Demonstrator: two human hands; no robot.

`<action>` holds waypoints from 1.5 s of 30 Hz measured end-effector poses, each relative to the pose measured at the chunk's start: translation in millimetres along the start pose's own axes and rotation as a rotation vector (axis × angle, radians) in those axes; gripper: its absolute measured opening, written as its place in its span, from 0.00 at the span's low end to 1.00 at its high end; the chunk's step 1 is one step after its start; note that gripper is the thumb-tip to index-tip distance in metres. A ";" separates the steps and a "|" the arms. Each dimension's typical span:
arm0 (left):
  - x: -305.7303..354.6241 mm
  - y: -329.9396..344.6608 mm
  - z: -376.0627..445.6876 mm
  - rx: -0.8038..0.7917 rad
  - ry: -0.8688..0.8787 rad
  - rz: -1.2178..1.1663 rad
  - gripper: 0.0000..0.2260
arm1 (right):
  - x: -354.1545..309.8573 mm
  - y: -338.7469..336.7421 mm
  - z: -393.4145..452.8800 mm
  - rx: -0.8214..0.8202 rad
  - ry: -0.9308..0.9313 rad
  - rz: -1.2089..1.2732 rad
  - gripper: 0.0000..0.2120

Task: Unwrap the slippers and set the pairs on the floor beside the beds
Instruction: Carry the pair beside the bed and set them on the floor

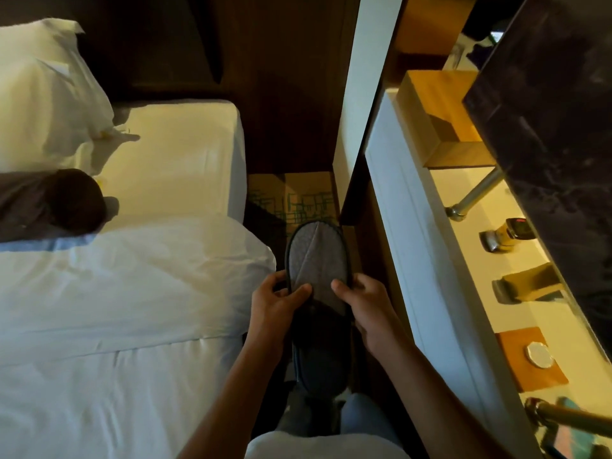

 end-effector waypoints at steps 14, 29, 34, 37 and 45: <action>-79.3 31.1 124.1 0.102 -0.066 0.044 0.17 | -12.2 1.1 169.1 -0.006 0.060 -0.049 0.07; -361.9 27.2 267.1 0.200 -0.136 0.030 0.16 | 136.5 16.5 461.6 -0.010 0.120 -0.091 0.32; -461.7 30.4 320.8 0.224 -0.123 0.038 0.17 | 180.1 15.3 561.2 -0.078 0.074 -0.152 0.14; -512.9 31.1 354.1 0.235 -0.119 0.037 0.17 | 206.4 16.5 617.6 -0.103 0.083 -0.149 0.11; -619.6 32.0 417.6 0.193 -0.083 0.001 0.13 | 240.9 8.4 723.1 -0.131 0.015 -0.211 0.12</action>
Point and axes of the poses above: each hand's wrist, its own z-axis towards the middle knuckle, its own y-axis out of the palm, x = y × z, the point moved 1 cm from there along z, towards the middle knuckle, and after that the axes turned 14 degrees about y, right-handed, at the moved point
